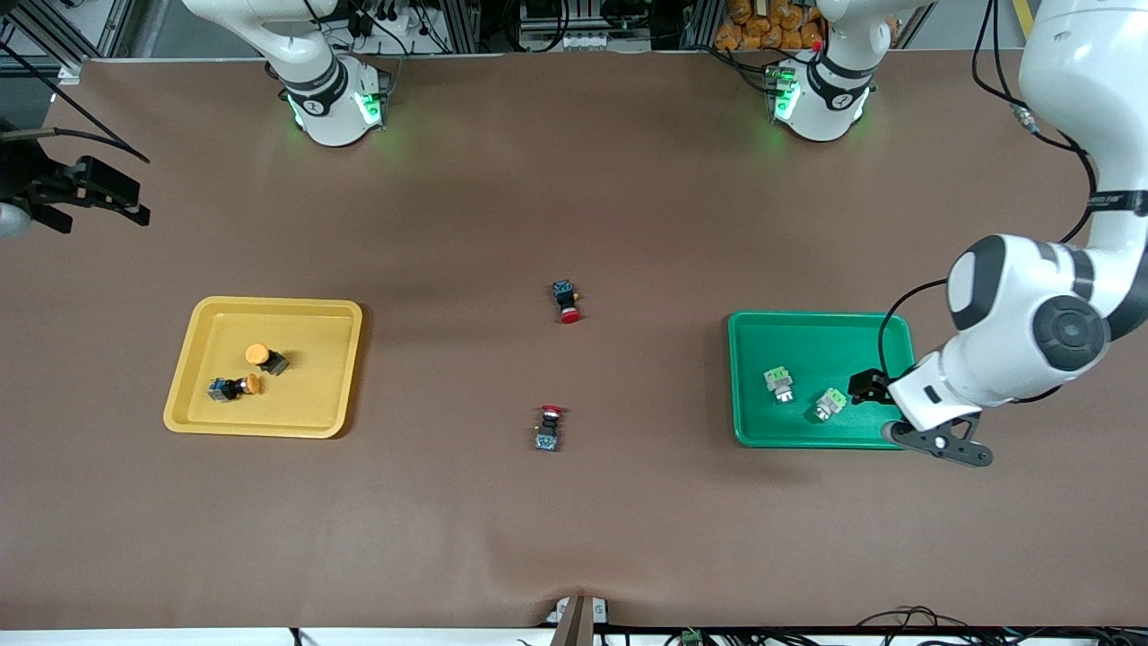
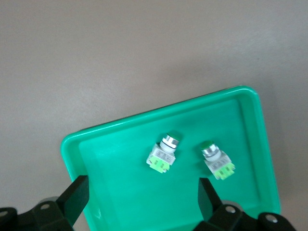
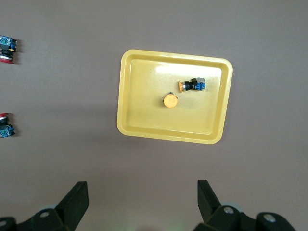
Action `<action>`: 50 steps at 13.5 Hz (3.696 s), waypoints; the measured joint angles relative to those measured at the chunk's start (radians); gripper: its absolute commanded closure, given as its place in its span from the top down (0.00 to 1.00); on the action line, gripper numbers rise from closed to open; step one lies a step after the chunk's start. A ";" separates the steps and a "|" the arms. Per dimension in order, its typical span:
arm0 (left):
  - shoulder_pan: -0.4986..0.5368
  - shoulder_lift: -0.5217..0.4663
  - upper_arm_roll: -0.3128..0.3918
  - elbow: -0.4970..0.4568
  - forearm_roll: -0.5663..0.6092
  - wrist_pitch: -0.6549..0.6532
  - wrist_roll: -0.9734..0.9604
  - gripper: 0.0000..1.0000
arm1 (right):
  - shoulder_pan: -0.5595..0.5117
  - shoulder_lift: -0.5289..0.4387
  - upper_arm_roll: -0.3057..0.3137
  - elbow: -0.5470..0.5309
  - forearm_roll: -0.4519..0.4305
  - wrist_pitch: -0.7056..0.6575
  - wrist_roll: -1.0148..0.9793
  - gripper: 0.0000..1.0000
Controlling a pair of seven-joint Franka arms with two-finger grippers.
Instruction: Place green and yellow buttons in trays
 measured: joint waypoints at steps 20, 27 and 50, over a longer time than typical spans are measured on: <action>-0.383 -0.552 0.389 0.056 -0.147 -0.608 -0.313 1.00 | -0.032 -0.001 -0.012 0.007 0.000 -0.086 0.000 1.00; -0.335 -0.587 0.393 0.046 -0.147 -0.628 -0.311 1.00 | -0.032 -0.001 -0.013 0.007 0.000 -0.086 0.000 1.00; -0.305 -0.582 0.391 0.040 -0.194 -0.628 -0.310 1.00 | -0.035 -0.001 -0.014 0.007 0.000 -0.085 0.000 1.00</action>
